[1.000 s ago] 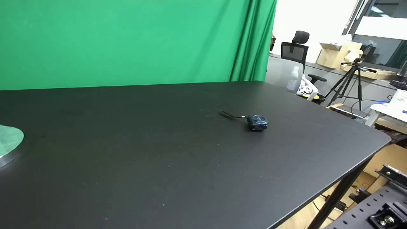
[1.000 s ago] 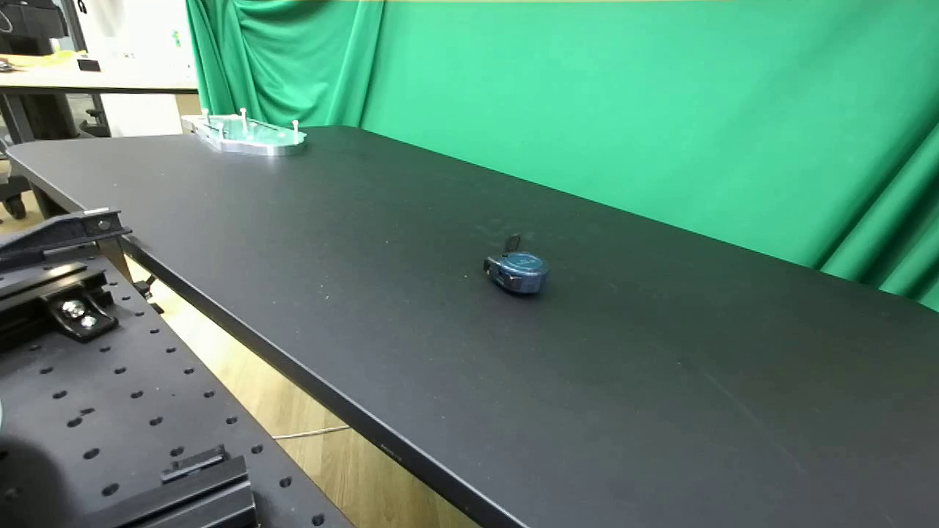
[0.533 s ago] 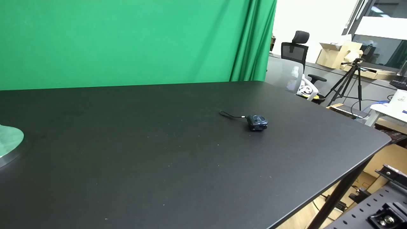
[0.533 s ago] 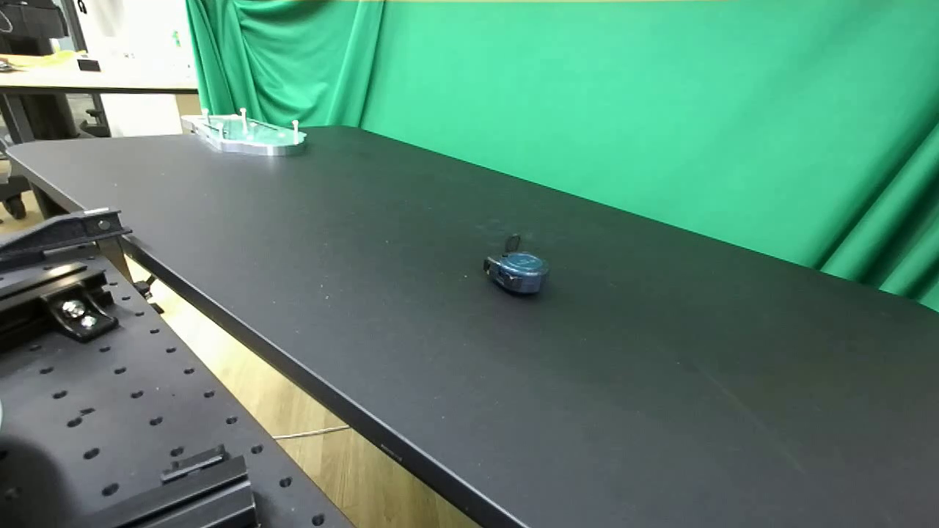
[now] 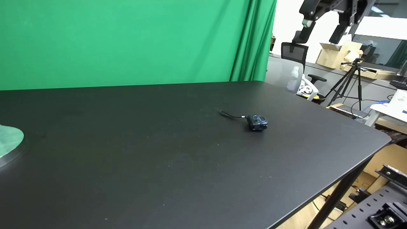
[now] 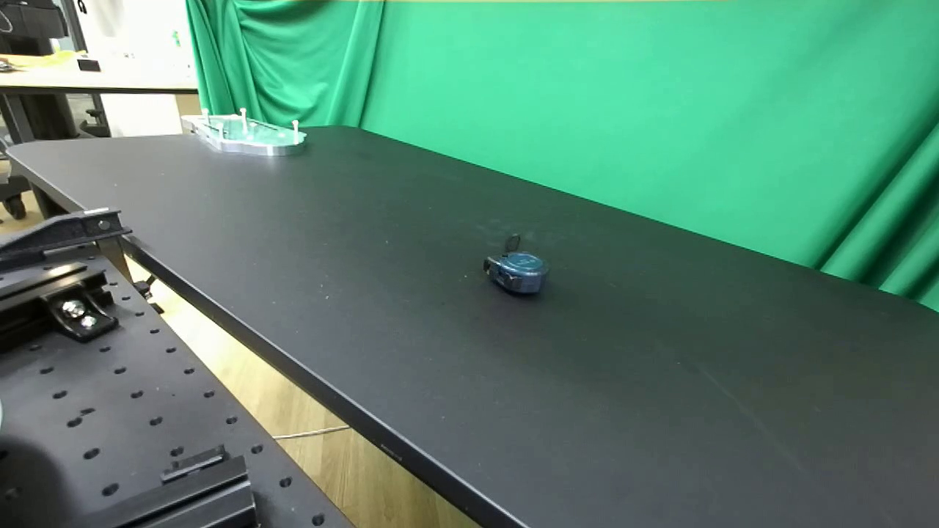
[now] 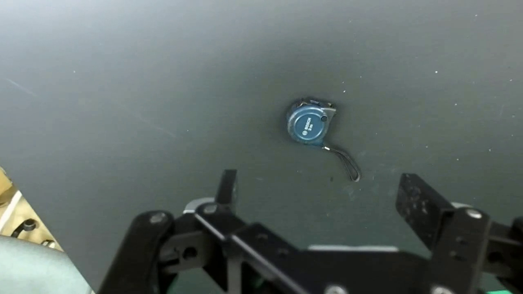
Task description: Move the black object to the left
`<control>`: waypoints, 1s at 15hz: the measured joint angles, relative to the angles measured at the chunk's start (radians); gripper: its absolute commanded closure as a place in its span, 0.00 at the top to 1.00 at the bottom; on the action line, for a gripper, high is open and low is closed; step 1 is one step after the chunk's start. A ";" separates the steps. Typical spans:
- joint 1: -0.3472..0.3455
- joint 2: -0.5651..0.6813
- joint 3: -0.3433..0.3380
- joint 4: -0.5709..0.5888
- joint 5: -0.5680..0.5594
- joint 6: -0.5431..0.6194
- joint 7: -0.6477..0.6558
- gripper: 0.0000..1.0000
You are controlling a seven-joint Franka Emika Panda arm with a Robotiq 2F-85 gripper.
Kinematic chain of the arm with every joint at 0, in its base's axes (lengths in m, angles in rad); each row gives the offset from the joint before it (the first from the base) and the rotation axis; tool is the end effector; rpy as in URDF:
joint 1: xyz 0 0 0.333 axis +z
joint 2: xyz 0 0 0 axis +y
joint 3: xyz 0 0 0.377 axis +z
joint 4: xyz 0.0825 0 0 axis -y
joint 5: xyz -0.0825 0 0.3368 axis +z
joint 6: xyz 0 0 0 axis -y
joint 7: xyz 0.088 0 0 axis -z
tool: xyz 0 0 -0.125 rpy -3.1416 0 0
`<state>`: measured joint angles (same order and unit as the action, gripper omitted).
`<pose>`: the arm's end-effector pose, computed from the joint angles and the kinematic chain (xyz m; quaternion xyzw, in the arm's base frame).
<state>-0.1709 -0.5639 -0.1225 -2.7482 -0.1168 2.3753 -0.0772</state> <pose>0.2874 -0.0926 0.4619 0.9934 -0.0632 0.0912 0.0281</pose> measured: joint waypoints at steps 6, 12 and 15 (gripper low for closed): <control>-0.001 0.156 -0.007 -0.024 0.016 0.102 -0.002 1.00; -0.001 0.168 -0.006 -0.023 0.014 0.110 -0.004 1.00; -0.018 0.191 0.008 -0.026 -0.004 0.194 0.035 1.00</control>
<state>-0.1891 -0.3730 -0.1147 -2.7738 -0.1211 2.5692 -0.0425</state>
